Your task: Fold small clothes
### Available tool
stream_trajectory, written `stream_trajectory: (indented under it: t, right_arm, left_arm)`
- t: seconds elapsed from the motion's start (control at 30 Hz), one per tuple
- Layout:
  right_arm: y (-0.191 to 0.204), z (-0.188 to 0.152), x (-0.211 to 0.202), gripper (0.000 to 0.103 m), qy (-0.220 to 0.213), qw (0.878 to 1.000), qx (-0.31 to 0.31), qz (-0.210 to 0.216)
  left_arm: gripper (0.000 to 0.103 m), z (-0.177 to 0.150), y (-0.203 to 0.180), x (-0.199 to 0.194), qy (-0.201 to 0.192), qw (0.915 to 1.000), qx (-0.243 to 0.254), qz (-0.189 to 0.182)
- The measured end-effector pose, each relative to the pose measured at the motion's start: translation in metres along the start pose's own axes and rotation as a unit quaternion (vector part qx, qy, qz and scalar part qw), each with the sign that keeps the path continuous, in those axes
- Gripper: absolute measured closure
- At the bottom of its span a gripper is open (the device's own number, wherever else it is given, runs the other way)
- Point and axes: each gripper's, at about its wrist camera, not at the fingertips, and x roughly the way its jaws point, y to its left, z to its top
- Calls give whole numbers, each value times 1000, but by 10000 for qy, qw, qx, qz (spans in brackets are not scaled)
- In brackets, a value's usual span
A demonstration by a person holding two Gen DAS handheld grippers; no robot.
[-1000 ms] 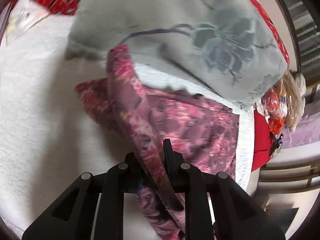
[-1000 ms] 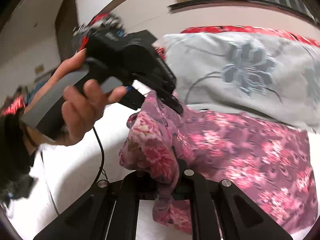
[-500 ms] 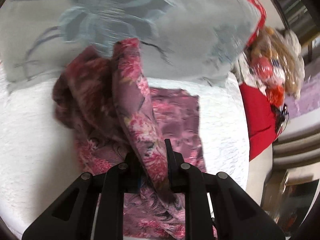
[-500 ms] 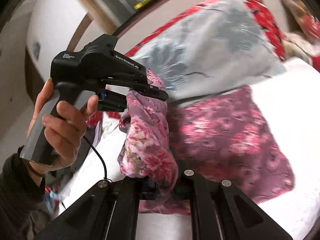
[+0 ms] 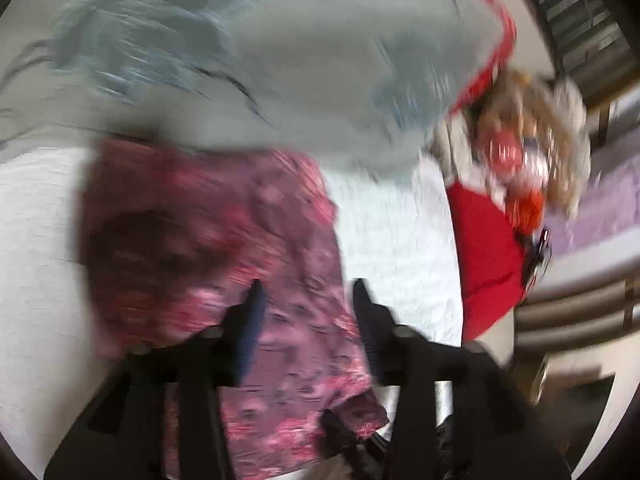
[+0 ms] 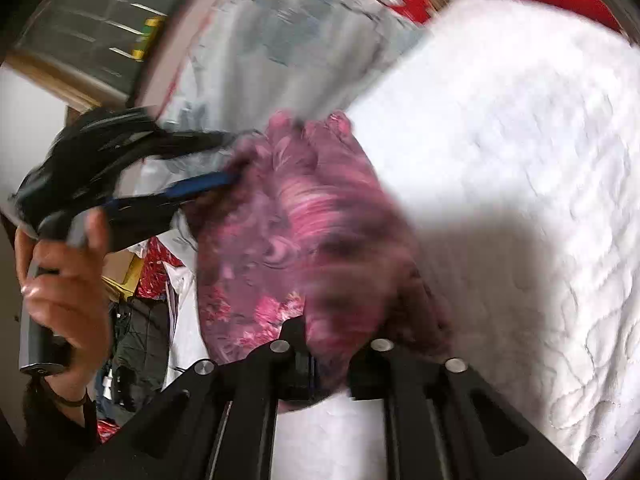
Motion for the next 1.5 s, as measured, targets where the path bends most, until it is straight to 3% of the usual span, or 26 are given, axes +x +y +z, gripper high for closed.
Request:
stream_trajectory:
  t: [0.07, 0.13, 0.23, 0.33, 0.4, 0.47, 0.57, 0.6, 0.63, 0.67, 0.77, 0.87, 0.97, 1.03, 1.07, 1.17, 1.2, 1.23, 1.27, 1.3, 1.37, 1.4, 1.47, 1.5]
  right_arm:
    - [1, 3, -13, 89, -100, 9999, -115, -13]
    - [5, 13, -36, 82, -531, 9981, -318, -10]
    - [19, 48, -41, 68, -767, 9955, -545, 55]
    - [40, 86, -18, 67, -747, 9943, -755, 60]
    - [53, 110, 14, 62, -517, 9954, -799, 47]
    - [66, 128, 56, 55, 31, 9955, -945, -66]
    - [78, 135, 102, 55, 474, 9871, -1319, -772]
    - [81, 135, 113, 59, 587, 9839, -1412, -921]
    - [87, 133, 122, 82, 670, 9797, -1591, -1024]
    - [93, 130, 123, 97, 652, 9770, -1761, -1006]
    - [104, 126, 102, 98, 173, 9785, -1960, -613]
    - [81, 136, 76, 99, -315, 9919, -1207, -256]
    - [42, 139, 93, 99, 39, 9972, -501, -545]
    - [30, 131, 110, 99, 435, 9944, -538, -800]
    - [34, 129, 107, 99, 367, 9939, -667, -794]
    - [47, 134, 100, 87, 337, 9923, -890, -787]
    - [54, 135, 94, 76, 161, 9919, -1037, -713]
    - [60, 137, 93, 53, 99, 9909, -1152, -689]
    - [69, 140, 95, 43, 73, 9888, -1329, -673]
    - [76, 144, 101, 38, 71, 9874, -1423, -692]
    - [85, 145, 116, 38, 187, 9822, -1693, -792]
    - [89, 146, 124, 38, 231, 9796, -1781, -900]
    - [94, 151, 136, 61, 222, 9765, -1871, -1047]
    - [92, 155, 138, 92, 226, 9799, -1755, -927]
  left_arm:
    - [43, -1, 30, -20, -280, 9994, -167, 143]
    - [43, -6, 67, -32, -346, 9982, -408, 280]
    - [43, -15, 114, -30, -237, 9947, -960, 273]
    - [43, -32, 140, -17, 17, 9912, -1323, 62]
    - [43, -38, 143, -10, 88, 9916, -1291, 18]
    - [43, -36, 144, -9, 82, 9924, -1224, -31]
    - [43, -22, 133, -5, 74, 9951, -990, -3]
    - [43, -15, 129, -4, 59, 9958, -914, 76]
    - [43, -7, 125, -3, 37, 9964, -831, 181]
    - [43, 6, 121, 0, -3, 9966, -723, 390]
    - [43, 37, 121, 11, -65, 9946, -668, 794]
    - [43, 63, 135, 27, -44, 9919, -953, 839]
    - [43, 79, 154, 45, 201, 9858, -1333, 998]
    - [44, 86, 166, 46, 356, 9844, -1549, 754]
    - [44, 87, 169, 43, 337, 9849, -1564, 663]
    - [44, 80, 171, 24, 147, 9907, -1349, 131]
    - [44, 76, 170, 21, 135, 9921, -1251, 12]
    - [43, 70, 169, 17, 129, 9932, -1153, -84]
    - [43, 63, 169, 13, 98, 9941, -1065, -195]
    - [43, 54, 170, 10, 74, 9944, -1008, -302]
    - [43, 41, 171, 8, 50, 9944, -927, -511]
    - [43, 35, 166, 10, 62, 9956, -820, -439]
    - [43, 35, 159, 13, 78, 9985, -544, 39]
    - [43, 39, 158, 16, 51, 9987, -422, 281]
